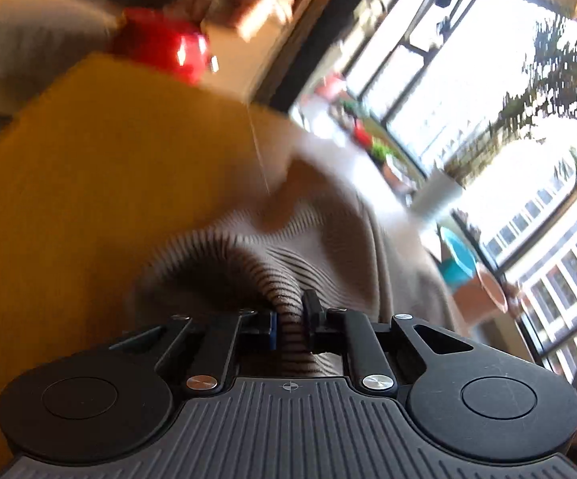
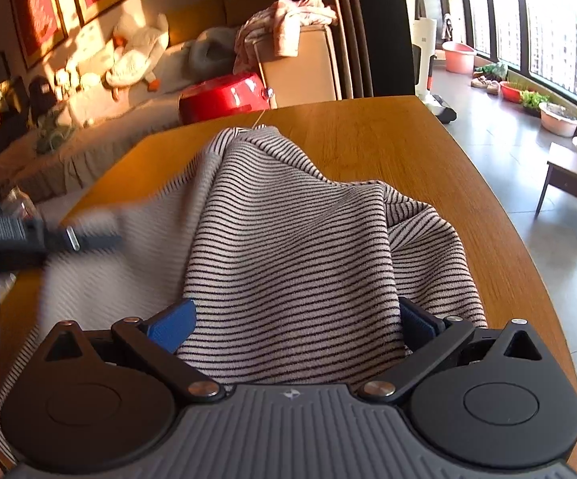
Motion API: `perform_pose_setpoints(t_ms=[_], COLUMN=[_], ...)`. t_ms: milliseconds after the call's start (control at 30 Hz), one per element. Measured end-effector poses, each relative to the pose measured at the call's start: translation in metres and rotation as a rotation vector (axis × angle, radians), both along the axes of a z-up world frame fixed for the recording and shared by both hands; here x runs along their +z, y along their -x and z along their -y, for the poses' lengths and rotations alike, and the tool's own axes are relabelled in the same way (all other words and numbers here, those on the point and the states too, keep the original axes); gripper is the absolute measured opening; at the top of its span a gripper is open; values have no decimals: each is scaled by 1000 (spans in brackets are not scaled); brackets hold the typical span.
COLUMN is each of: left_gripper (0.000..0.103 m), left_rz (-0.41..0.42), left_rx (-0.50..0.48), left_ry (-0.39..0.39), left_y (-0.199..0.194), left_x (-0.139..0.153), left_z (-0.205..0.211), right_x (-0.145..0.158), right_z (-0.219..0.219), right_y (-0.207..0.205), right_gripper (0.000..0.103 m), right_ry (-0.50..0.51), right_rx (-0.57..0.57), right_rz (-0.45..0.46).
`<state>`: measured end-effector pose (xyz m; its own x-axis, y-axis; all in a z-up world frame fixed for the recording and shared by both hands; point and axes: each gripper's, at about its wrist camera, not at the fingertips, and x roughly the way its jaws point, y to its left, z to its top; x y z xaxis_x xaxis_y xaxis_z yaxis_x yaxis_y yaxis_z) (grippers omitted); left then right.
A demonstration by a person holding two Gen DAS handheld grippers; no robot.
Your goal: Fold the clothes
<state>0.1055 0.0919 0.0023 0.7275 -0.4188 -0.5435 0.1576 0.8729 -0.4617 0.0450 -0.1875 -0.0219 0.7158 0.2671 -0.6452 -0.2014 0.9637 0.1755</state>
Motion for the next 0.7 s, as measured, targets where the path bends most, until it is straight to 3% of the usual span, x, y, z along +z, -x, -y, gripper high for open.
perform_pose_setpoints(t_ms=[133, 267, 433, 533, 600, 700], left_gripper=[13, 13, 14, 16, 18, 24], left_rz=[73, -15, -86, -103, -115, -129], left_rx=[110, 94, 81, 54, 22, -26], left_ry=[-18, 58, 38, 43, 44, 31], left_y=[-22, -45, -57, -64, -69, -73], left_x=[20, 7, -20, -21, -17, -8], left_z=[-41, -72, -78, -80, -81, -77], right_x=[0, 0, 1, 5, 12, 31], right_z=[-5, -8, -15, -13, -12, -23], right_y=[-2, -5, -13, -17, -15, -9], right_gripper=[103, 103, 103, 103, 103, 103], right_ry=[39, 62, 124, 100, 99, 175], right_rx=[11, 12, 41, 36, 4, -15], right_rz=[-9, -19, -45, -62, -34, 94])
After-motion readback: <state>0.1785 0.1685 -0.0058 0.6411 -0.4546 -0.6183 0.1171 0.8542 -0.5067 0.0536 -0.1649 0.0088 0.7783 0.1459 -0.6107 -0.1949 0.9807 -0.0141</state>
